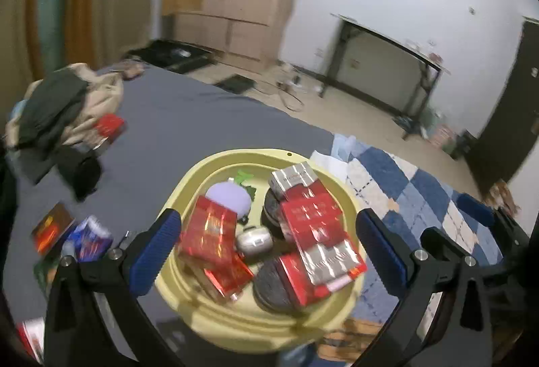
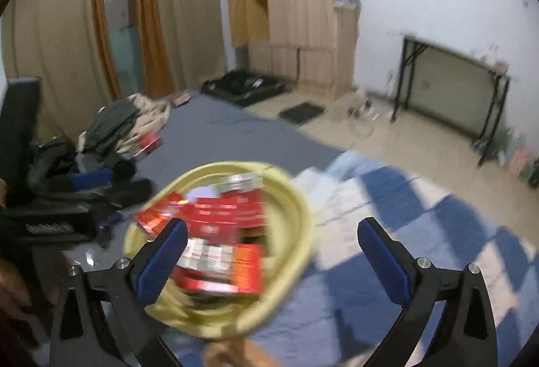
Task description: Organize rigid objects
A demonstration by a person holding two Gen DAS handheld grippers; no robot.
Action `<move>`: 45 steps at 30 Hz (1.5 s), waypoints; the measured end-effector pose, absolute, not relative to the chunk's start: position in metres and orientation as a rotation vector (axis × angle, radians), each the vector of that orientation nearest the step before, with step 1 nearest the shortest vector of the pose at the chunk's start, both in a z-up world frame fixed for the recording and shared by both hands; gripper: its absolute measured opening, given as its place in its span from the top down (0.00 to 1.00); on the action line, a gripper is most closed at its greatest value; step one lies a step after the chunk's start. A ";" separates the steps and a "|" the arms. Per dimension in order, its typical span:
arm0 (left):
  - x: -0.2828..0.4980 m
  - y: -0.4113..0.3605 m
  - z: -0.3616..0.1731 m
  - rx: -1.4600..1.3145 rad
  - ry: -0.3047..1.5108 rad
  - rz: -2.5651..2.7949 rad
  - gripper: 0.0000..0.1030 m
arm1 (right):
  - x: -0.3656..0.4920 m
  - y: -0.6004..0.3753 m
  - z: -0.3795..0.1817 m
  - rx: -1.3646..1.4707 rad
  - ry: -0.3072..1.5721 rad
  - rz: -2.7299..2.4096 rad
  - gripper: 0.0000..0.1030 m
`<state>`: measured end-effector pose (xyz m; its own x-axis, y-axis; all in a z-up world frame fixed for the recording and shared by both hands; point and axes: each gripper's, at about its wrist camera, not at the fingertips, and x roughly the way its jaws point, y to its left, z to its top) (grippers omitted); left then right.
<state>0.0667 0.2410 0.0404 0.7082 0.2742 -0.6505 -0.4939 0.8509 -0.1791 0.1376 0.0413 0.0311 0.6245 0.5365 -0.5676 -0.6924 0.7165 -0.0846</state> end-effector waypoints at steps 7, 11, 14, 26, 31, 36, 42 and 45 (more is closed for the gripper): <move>0.039 0.161 -0.015 -0.370 0.650 0.580 0.00 | 0.137 -0.009 -0.032 -0.448 0.602 0.752 0.00; 0.023 0.148 -0.030 -0.402 0.608 0.667 0.00 | 0.133 -0.011 -0.071 -0.493 0.676 0.790 0.00; 0.014 0.144 -0.050 -0.428 0.633 0.724 0.00 | 0.137 -0.013 -0.089 -0.473 0.707 0.796 0.00; 0.047 0.153 -0.122 -0.403 0.820 0.696 0.00 | 0.164 0.002 -0.119 -0.566 0.765 0.841 0.00; 0.052 0.157 -0.126 -0.414 0.808 0.732 0.00 | 0.161 0.004 -0.124 -0.603 0.747 0.813 0.00; 0.052 0.156 -0.125 -0.415 0.807 0.732 0.00 | 0.161 0.006 -0.125 -0.611 0.750 0.796 0.00; 0.053 0.153 -0.124 -0.399 0.822 0.743 0.00 | 0.161 0.006 -0.125 -0.612 0.751 0.797 0.00; 0.053 0.156 -0.124 -0.403 0.827 0.740 0.00 | 0.161 0.006 -0.125 -0.611 0.750 0.797 0.00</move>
<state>0.0531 0.1556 -0.1244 0.4525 0.4316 -0.7804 -0.7277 0.6845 -0.0434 0.1612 0.0056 -0.1248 0.4755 0.4034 -0.7818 -0.8049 0.5582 -0.2015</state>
